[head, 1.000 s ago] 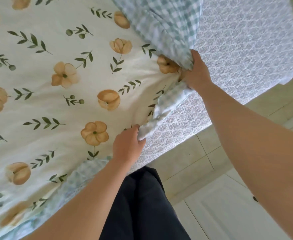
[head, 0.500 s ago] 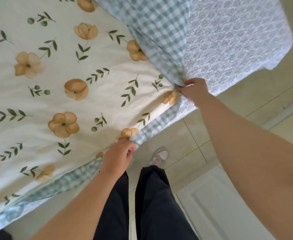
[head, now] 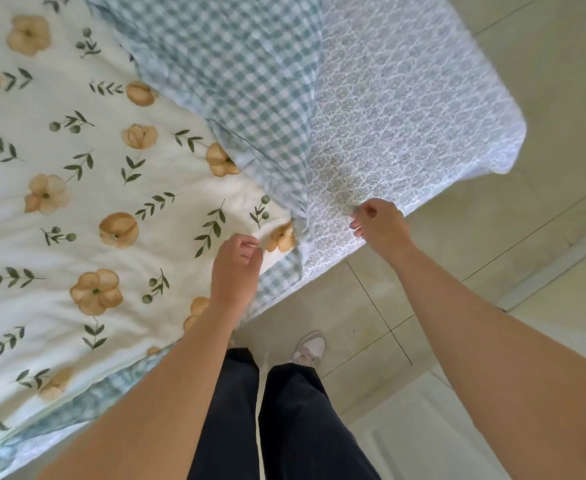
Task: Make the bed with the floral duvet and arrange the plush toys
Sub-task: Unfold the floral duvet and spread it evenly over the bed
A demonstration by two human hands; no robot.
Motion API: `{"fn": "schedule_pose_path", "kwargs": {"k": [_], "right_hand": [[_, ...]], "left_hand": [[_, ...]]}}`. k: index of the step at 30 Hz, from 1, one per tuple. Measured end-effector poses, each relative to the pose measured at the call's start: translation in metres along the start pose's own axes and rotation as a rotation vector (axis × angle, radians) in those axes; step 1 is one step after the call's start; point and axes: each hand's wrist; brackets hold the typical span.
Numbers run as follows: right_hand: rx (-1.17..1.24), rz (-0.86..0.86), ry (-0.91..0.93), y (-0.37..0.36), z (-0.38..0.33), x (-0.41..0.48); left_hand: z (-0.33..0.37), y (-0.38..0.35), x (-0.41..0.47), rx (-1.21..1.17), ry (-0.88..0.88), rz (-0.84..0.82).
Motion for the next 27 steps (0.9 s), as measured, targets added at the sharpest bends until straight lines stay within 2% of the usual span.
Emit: {"fn": "schedule_pose_path", "kwargs": {"k": [8, 13, 17, 19, 22, 25, 27], "right_hand": [[-0.149, 0.018, 0.307, 0.027, -0.1, 0.057], [-0.258, 0.091, 0.453, 0.033, -0.163, 0.108], [-0.309, 0.143, 0.605, 0.026, -0.23, 0.146], [-0.3, 0.158, 0.657, 0.02, -0.263, 0.16], [-0.417, 0.012, 0.63, 0.005, -0.306, 0.182], [-0.791, -0.203, 0.481, -0.014, -0.329, 0.194], [-0.941, -0.239, 0.397, -0.022, -0.326, 0.202]], "left_hand": [[0.06, 0.001, 0.076, -0.236, 0.19, 0.036], [0.086, 0.005, 0.136, -0.4, 0.223, 0.032], [0.105, 0.021, 0.175, -0.688, 0.352, 0.122], [0.105, 0.035, 0.192, -0.752, 0.365, 0.196], [0.102, 0.05, 0.208, -0.754, 0.358, 0.123], [0.097, 0.053, 0.214, -0.607, 0.269, 0.013], [0.092, 0.048, 0.217, -0.54, 0.275, -0.005]]}}
Point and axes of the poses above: each hand's wrist, its own x-axis towards the middle knuckle, its own y-axis out of the back of the hand, z = x × y, and after that the axes turned 15 degrees about -x, right-handed
